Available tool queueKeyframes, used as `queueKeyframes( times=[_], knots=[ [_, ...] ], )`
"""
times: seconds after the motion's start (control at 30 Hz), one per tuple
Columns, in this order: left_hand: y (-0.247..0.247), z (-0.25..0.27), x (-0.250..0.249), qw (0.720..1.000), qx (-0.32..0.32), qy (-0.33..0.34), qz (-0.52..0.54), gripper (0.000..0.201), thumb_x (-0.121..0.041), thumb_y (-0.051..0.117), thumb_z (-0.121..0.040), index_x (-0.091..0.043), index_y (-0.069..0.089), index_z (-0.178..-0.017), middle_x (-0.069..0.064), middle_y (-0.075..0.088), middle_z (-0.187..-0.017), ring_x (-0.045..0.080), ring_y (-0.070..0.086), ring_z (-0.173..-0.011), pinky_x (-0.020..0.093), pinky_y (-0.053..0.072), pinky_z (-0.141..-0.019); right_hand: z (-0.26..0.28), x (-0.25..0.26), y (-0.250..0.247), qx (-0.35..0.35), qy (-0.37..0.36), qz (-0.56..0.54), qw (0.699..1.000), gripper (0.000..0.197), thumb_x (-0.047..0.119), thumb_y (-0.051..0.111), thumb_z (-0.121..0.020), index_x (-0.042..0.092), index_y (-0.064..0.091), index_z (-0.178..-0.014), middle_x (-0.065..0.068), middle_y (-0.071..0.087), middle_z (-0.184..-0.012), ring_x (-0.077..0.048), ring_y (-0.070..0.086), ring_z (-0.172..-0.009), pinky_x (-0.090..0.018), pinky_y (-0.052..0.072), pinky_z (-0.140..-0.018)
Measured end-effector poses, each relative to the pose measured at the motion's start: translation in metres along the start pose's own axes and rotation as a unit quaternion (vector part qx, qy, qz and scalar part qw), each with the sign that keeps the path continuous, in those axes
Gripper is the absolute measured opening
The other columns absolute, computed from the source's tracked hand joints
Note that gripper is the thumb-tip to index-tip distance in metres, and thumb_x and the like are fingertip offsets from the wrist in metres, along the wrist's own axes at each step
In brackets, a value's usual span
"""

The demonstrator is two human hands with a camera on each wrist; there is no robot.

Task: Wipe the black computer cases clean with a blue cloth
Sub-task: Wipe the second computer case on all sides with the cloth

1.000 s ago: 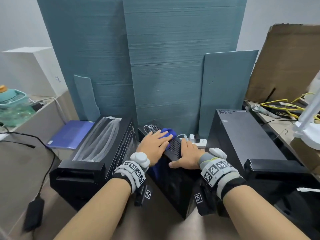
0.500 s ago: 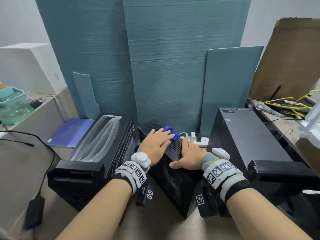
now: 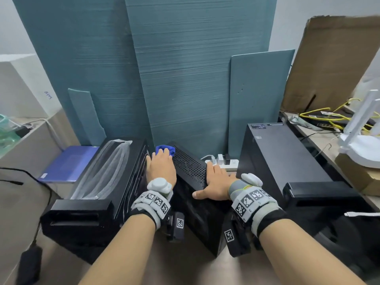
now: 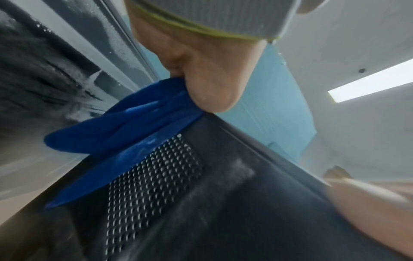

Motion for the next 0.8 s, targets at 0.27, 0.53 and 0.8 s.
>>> queueKeyframes(
  times=[0.27, 0.53, 0.8],
  knots=[
    [0.008, -0.017, 0.012, 0.999, 0.009, -0.016, 0.038, 0.037, -0.021, 0.034, -0.103, -0.019, 0.049, -0.137, 0.002, 0.055, -0.137, 0.029, 0.051, -0.127, 0.047, 0.030, -0.111, 0.003, 0.000, 0.000, 0.000, -0.005, 0.004, 1.000, 0.129, 0.076, 0.064, -0.080, 0.009, -0.014, -0.160, -0.009, 0.004, -0.168, -0.029, 0.007, -0.155, -0.052, 0.018, -0.120],
    [-0.005, -0.023, 0.017, 0.988, 0.006, 0.018, 0.151, 0.038, -0.015, 0.042, -0.105, -0.014, 0.059, -0.138, 0.008, 0.055, -0.145, 0.036, 0.038, -0.143, 0.042, 0.023, -0.118, 0.003, 0.001, 0.001, -0.013, -0.008, 0.014, 1.000, 0.129, 0.077, 0.062, -0.079, 0.010, -0.013, -0.160, -0.009, 0.007, -0.168, -0.031, 0.012, -0.154, -0.054, 0.020, -0.119],
    [-0.017, 0.039, -0.032, 0.980, -0.032, 0.143, 0.135, 0.030, -0.052, 0.048, -0.098, -0.056, 0.065, -0.121, -0.018, 0.049, -0.108, 0.009, 0.039, -0.108, 0.028, 0.022, -0.092, -0.001, 0.000, 0.001, -0.021, 0.001, 0.034, 0.999, 0.128, 0.078, 0.061, -0.079, 0.008, -0.009, -0.160, -0.011, 0.011, -0.166, -0.030, 0.014, -0.153, -0.053, 0.024, -0.118]
  ],
)
Point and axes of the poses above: each hand's wrist, its own z-axis away from the middle knuckle, its own y-axis out of the palm, x = y × z, the point moved 7 cm from there along -z, towards the middle knuckle
